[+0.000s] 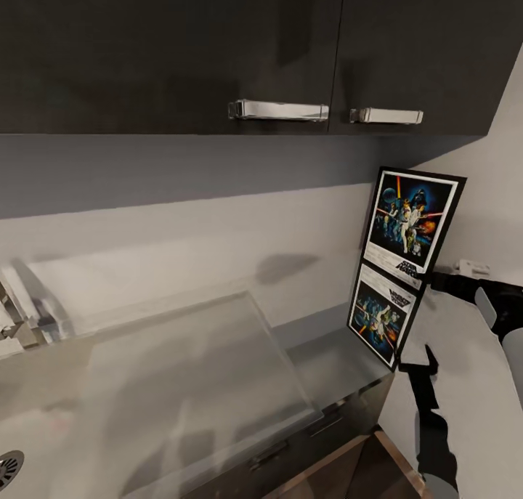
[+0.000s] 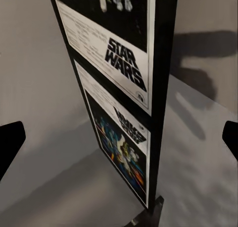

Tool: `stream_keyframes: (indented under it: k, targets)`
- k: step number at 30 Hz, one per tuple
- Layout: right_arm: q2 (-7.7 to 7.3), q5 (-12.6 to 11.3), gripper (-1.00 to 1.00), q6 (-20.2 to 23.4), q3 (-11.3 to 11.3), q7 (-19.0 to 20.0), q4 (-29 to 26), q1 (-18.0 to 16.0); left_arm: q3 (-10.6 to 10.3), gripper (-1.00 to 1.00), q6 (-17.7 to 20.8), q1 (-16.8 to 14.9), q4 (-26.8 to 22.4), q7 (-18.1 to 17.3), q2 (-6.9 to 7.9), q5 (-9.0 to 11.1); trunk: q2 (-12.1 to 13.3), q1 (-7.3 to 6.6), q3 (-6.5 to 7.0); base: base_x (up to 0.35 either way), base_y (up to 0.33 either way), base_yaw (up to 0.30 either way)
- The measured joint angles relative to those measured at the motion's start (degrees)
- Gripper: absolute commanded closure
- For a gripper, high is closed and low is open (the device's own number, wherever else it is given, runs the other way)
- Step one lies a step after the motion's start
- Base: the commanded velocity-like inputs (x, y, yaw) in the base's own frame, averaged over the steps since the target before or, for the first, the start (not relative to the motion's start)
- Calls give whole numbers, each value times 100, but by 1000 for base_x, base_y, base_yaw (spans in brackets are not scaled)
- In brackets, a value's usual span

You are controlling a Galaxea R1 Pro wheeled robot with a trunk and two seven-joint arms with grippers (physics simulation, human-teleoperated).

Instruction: Pick up the poster from the kitchen countertop and hang it on one of the wall nails in the kitchen.

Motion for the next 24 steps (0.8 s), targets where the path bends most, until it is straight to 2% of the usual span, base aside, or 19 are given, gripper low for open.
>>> stream_keyframes:
  k: [3,6,7,9,12,24]
  targets:
    - [-1,-2,-100,-61,0,2,-7,-11,7,-100,-37,0,-5,0,0,-2,0,0,-26,0,0,0]
    - [-20,-3,-100,-85,0,18,-71,-16,-18,-100,-363,0,-30,-6,0,-8,0,0,-54,0,0,0]
    - [-29,-3,-100,-88,0,26,-116,-18,-84,-100,-623,0,-24,-7,0,-11,0,0,-63,0,0,0]
    - [-38,-3,-100,-93,-1,33,-160,-18,-187,-100,-912,0,-12,-7,0,-16,0,0,-81,0,0,0]
    - [-46,-3,-100,-101,-1,45,-197,-19,-281,-100,-1135,0,-2,-8,0,-20,0,0,-109,0,0,0]
    - [-78,-8,-100,-74,-3,56,-446,-26,-350,-100,-1193,-1,269,-8,0,-20,0,0,-221,0,0,0]
